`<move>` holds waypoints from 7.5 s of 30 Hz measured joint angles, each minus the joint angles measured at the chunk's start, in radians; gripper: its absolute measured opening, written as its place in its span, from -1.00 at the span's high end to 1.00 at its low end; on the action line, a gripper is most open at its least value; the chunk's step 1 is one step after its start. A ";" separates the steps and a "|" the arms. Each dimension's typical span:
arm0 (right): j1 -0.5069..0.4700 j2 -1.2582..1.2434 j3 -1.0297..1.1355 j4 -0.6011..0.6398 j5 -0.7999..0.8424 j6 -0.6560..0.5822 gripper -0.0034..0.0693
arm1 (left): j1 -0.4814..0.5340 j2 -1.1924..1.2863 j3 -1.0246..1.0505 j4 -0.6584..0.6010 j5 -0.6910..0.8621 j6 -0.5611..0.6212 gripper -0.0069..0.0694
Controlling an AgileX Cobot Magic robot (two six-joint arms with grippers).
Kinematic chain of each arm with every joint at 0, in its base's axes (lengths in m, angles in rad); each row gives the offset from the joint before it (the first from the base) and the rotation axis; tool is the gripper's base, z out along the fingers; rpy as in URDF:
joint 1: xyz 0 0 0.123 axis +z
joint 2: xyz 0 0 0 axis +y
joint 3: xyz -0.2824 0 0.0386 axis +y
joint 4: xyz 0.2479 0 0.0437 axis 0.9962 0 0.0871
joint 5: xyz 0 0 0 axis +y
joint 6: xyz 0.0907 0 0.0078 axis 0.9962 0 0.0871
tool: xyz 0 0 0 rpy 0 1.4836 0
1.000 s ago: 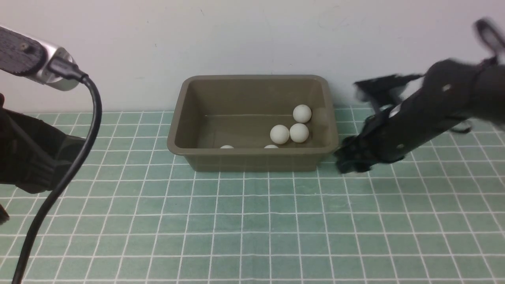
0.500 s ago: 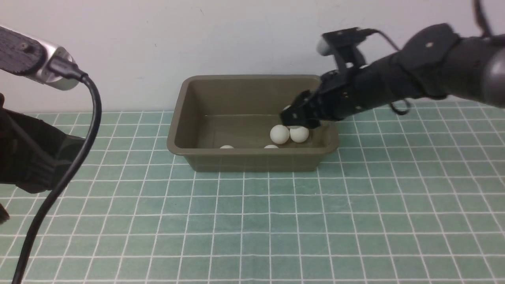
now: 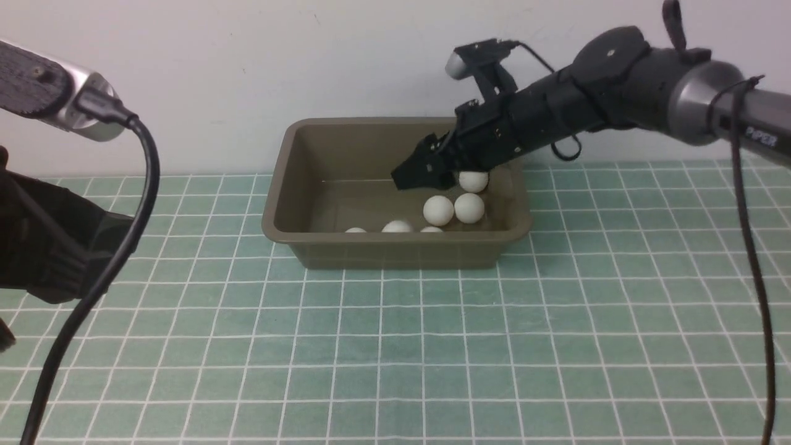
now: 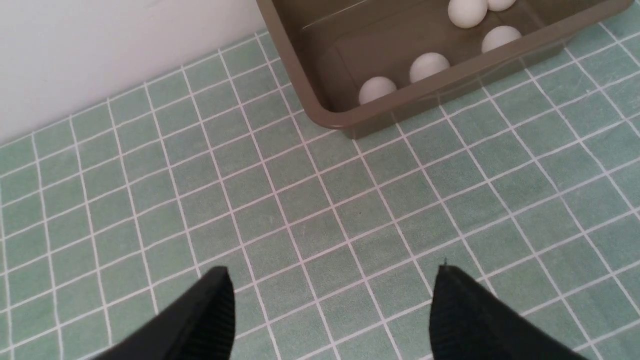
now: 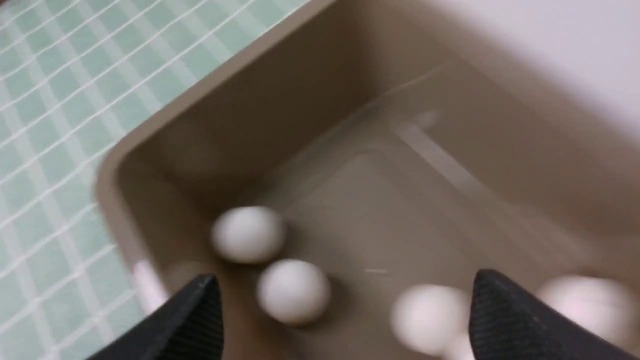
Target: Put the table tennis balls in the box on the green coffee tablecloth.
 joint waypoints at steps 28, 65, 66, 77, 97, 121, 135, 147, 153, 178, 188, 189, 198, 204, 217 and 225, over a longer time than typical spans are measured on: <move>-0.451 -0.844 0.029 -0.481 0.355 0.559 -0.49 | 0.000 0.000 0.000 0.000 -0.001 -0.001 -0.41; -0.300 -1.699 1.481 -0.202 -0.496 0.173 0.01 | 0.000 0.000 0.000 -0.024 0.016 0.000 -0.41; -0.300 -1.699 1.481 -0.202 -0.491 0.173 0.02 | 0.000 0.000 0.000 -0.024 0.017 0.000 -0.41; -0.300 -1.699 1.481 -0.202 -0.426 0.173 0.04 | 0.000 0.000 0.000 -0.024 0.018 0.000 -0.41; -0.341 -1.841 1.553 -0.606 -0.383 0.609 0.04 | 0.001 0.000 0.000 -0.030 0.018 0.000 -0.41; -0.368 -2.086 1.838 -0.892 -0.495 0.980 0.04 | 0.001 0.000 0.001 -0.047 0.027 0.000 -0.41; -0.368 -2.086 1.838 -0.894 -0.498 0.979 0.04 | 0.001 0.000 0.001 -0.048 0.027 0.000 -0.41; -0.368 -2.086 1.838 -0.894 -0.498 0.979 0.04 | 0.001 0.000 0.001 -0.047 0.027 0.003 -0.41; -0.369 -2.086 1.838 -0.894 -0.499 0.979 0.04 | 0.004 -0.003 0.008 -0.046 0.021 0.004 -0.41; -0.370 -2.086 1.838 -0.895 -0.501 0.979 0.04 | 0.214 -0.901 0.999 -0.105 -0.601 0.037 -0.41; -0.370 -2.086 1.838 -0.895 -0.501 0.979 0.04 | 0.221 -0.930 1.047 -0.108 -0.531 0.036 -0.41; -0.370 -2.086 1.838 -0.895 -0.501 0.979 0.04 | 0.221 -0.930 1.047 -0.106 -0.528 0.036 -0.41; -0.370 -2.086 1.838 -0.895 -0.501 0.979 0.04 | 0.221 -0.930 1.047 -0.101 -0.516 0.036 -0.41; -0.370 -2.086 1.838 -0.895 -0.501 0.979 0.04 | 0.221 -0.930 1.046 -0.091 -0.509 -0.021 -0.41; -0.370 -2.086 1.838 -0.895 -0.501 0.979 0.04 | 0.231 -0.930 1.045 -0.057 -0.505 -0.080 -0.41; -0.370 -2.086 1.838 -0.895 -0.501 0.979 0.04 | 0.232 -0.930 1.045 -0.056 -0.505 -0.083 -0.41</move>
